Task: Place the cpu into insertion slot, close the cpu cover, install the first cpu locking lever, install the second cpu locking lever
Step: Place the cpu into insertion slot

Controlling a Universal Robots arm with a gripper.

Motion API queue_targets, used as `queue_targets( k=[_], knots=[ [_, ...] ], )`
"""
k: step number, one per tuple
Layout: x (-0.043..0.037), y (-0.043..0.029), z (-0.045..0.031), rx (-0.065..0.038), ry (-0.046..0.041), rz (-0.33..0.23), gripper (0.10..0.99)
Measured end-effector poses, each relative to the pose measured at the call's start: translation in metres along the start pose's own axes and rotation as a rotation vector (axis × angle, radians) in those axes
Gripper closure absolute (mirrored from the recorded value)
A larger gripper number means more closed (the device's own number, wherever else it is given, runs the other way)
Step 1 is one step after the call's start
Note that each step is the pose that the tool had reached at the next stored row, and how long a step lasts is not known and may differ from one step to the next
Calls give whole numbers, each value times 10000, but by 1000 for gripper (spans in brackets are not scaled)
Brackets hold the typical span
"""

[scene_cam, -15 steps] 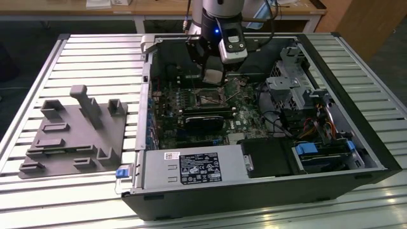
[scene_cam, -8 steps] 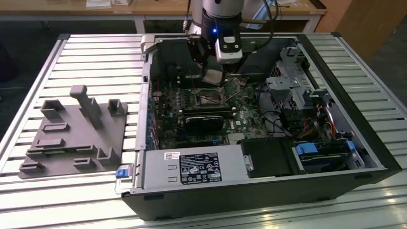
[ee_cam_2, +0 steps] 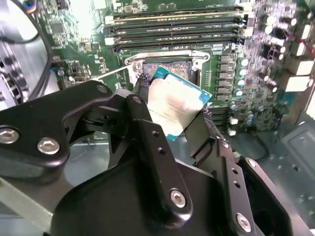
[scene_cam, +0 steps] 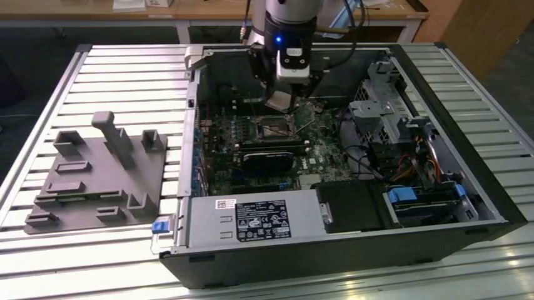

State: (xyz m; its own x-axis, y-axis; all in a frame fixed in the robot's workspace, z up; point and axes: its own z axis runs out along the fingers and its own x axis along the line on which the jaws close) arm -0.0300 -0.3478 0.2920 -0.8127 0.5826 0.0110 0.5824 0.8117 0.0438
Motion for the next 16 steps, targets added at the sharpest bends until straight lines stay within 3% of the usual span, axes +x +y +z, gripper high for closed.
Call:
queue_targets(
  k=[16],
  knots=[
    [0, -1, 18, -1, -127, 2495, 545]
  ],
)
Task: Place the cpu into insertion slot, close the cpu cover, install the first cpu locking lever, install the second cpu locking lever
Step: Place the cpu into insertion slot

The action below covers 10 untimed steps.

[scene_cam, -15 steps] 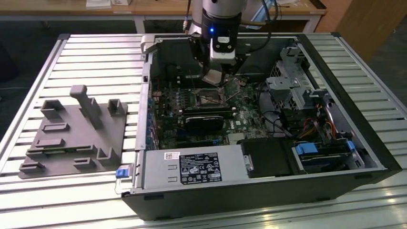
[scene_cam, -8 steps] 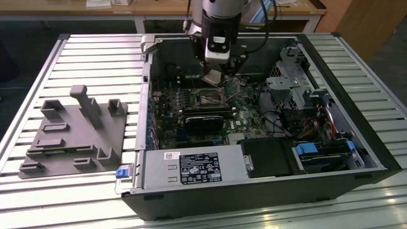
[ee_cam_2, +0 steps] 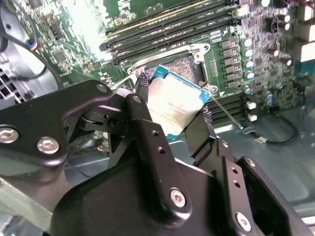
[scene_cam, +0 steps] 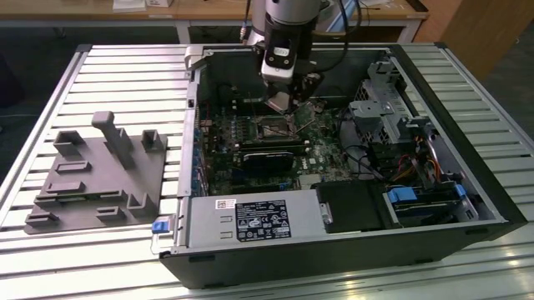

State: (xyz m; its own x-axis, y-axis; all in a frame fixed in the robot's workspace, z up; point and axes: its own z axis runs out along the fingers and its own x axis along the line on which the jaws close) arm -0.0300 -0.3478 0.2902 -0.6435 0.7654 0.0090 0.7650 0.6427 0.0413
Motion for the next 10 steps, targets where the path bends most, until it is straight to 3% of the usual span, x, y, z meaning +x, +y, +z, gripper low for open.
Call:
queue_targets(
  k=[10],
  knots=[
    [0, 0, 7, -15, -72, 1689, 545]
  ],
)
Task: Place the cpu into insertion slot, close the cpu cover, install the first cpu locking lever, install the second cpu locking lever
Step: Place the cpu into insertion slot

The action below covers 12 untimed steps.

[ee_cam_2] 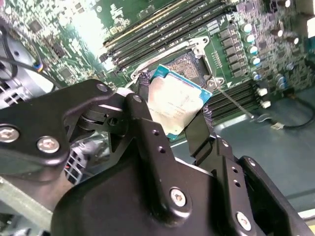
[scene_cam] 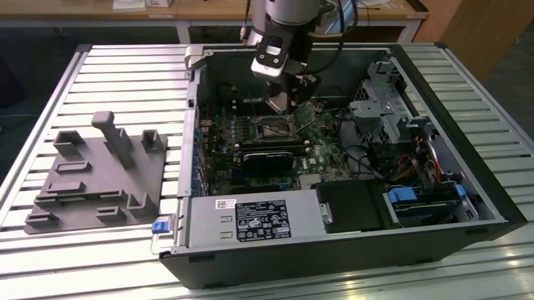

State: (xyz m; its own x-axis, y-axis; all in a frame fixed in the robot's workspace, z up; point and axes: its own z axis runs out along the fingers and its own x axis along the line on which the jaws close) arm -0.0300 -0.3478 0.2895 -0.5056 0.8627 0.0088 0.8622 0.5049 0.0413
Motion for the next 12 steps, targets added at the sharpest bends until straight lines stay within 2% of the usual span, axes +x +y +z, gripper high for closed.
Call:
queue_targets(
  k=[12],
  knots=[
    [0, 0, 7, -11, -98, 2066, 545]
  ],
)
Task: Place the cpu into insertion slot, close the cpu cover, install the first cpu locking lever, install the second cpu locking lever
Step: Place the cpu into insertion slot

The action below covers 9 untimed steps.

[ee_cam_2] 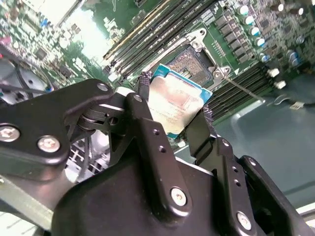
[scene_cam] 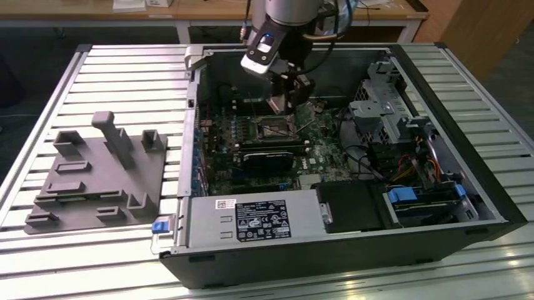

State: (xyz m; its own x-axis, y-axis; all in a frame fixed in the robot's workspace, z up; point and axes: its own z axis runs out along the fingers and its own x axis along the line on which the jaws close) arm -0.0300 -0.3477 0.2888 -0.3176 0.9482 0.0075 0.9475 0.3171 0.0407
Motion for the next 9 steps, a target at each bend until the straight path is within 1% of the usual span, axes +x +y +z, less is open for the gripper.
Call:
queue_targets(
  k=[9],
  knots=[
    [0, 0, 9, -10, -71, 1618, 545]
  ],
)
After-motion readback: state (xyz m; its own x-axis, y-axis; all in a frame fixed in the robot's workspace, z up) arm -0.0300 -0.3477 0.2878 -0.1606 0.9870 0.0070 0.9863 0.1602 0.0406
